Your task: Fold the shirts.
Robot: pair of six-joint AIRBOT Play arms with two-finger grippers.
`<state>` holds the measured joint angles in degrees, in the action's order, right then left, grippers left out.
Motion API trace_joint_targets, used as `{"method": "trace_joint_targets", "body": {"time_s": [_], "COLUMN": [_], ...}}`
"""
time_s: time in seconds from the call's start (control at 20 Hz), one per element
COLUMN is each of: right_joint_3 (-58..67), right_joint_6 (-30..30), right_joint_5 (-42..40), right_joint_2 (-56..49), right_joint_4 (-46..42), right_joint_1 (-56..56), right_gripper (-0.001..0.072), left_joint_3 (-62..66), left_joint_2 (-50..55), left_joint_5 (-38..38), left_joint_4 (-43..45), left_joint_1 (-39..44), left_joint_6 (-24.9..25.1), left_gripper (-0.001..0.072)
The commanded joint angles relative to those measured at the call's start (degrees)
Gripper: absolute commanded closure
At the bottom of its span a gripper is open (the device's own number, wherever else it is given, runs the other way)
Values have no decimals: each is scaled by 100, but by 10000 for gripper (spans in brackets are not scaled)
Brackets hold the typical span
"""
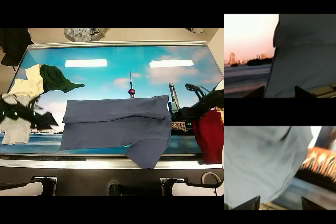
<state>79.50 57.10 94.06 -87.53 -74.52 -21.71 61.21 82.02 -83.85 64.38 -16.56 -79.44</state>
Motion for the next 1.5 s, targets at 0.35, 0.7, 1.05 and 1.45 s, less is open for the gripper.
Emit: {"method": "trace_joint_targets", "body": {"time_s": [0.35,0.7,1.05,1.45], "right_joint_3": [-1067,-2000,-4041,-4800], "right_joint_6": [-184,-304,-588,-588], "right_joint_5": [-98,-415,-1355,-2208], "right_joint_2": [527,1108,2050,2050], "right_joint_4": [-59,-74,487,986], "right_joint_1": [-120,-125,-125,-125], "right_gripper": [147,125,90,240], "left_joint_3": [-2288,-2505,-2505,-2505], "left_joint_2": [-872,-868,-909,-953], "left_joint_5": [1346,1740,1733,1738], "left_joint_4": [15,-269,-269,-271], "left_joint_1": [74,658,662,664], "left_joint_6": [168,146,149,155], "left_gripper": [266,634,669,669]}}
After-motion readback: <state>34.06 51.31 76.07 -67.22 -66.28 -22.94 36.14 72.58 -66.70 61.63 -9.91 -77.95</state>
